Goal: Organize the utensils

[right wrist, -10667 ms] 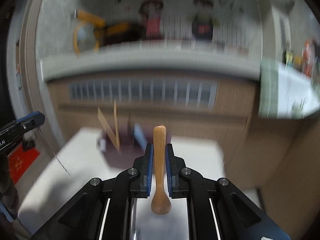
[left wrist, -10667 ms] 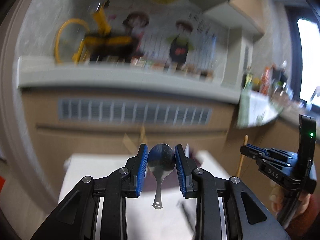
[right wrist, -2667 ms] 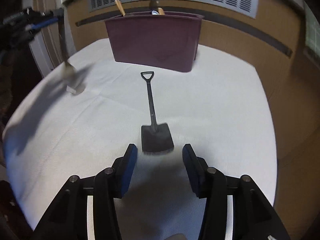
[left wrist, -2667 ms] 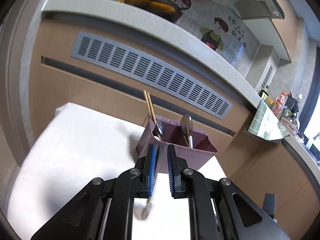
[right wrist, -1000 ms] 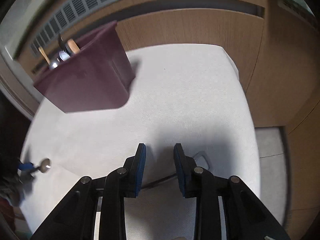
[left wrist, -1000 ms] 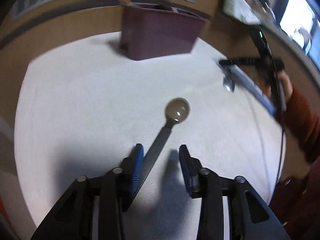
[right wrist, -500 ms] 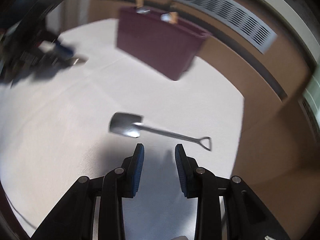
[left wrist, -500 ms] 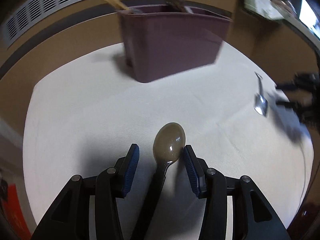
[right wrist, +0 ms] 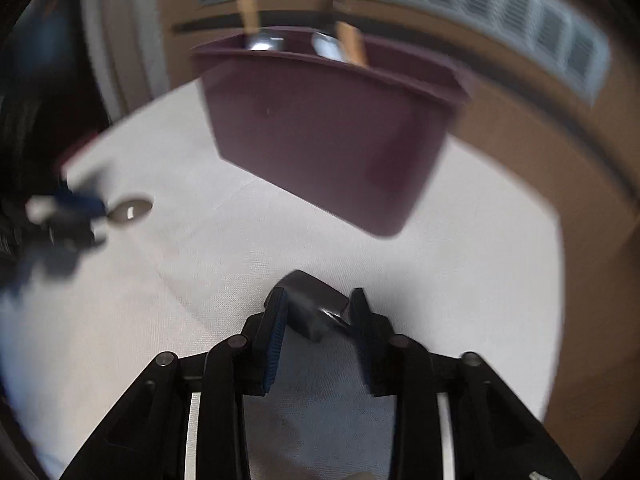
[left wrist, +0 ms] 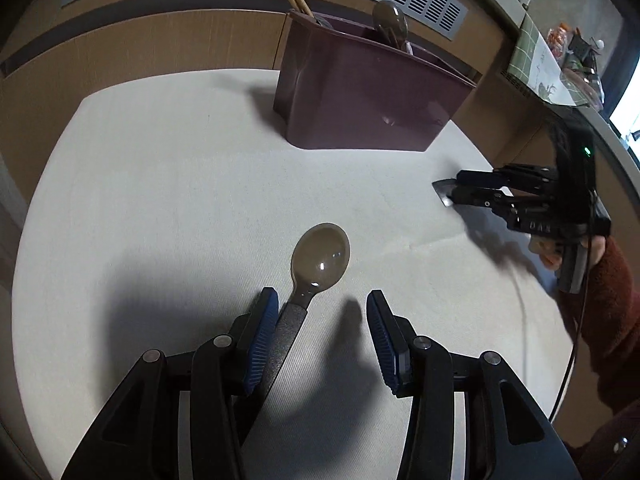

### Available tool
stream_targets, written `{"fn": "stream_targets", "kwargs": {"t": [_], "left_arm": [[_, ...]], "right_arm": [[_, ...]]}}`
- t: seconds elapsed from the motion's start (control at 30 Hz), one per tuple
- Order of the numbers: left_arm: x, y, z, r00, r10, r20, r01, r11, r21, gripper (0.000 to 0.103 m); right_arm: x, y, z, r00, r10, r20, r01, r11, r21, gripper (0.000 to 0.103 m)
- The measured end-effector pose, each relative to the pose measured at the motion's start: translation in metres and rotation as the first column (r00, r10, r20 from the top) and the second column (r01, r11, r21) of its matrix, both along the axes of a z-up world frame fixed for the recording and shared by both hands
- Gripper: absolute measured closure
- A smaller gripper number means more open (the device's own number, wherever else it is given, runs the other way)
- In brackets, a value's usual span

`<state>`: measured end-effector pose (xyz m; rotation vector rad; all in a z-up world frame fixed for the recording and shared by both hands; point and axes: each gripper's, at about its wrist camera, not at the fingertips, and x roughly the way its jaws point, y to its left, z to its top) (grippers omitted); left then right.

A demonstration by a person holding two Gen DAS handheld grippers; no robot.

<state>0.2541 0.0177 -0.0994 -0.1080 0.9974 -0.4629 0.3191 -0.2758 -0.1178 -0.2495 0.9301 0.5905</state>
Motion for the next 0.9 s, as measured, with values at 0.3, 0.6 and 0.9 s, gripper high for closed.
{"fn": "stream_targets", "kwargs": {"t": [0.3,0.6,0.9], "left_arm": [[-0.001,-0.01,-0.002,1.0,-0.002,0.013,0.002,1.0,-0.008,0.056],[-0.01,-0.012,-0.001,0.999,-0.038,0.026,0.037,0.999,0.031,0.055],[-0.013,-0.013,-0.001,0.998,-0.036,0.042,0.034,0.998,0.049,0.055]], "right_arm": [[-0.026,0.001,0.001,0.967,-0.032,-0.254,0.074,0.985,0.158,0.063],[-0.065,0.036,-0.002,0.99,0.137,-0.019,-0.138,0.981,-0.134,0.065],[-0.049,0.028,-0.005,0.978,0.199,-0.056,-0.204,0.972,-0.116,0.05]]}}
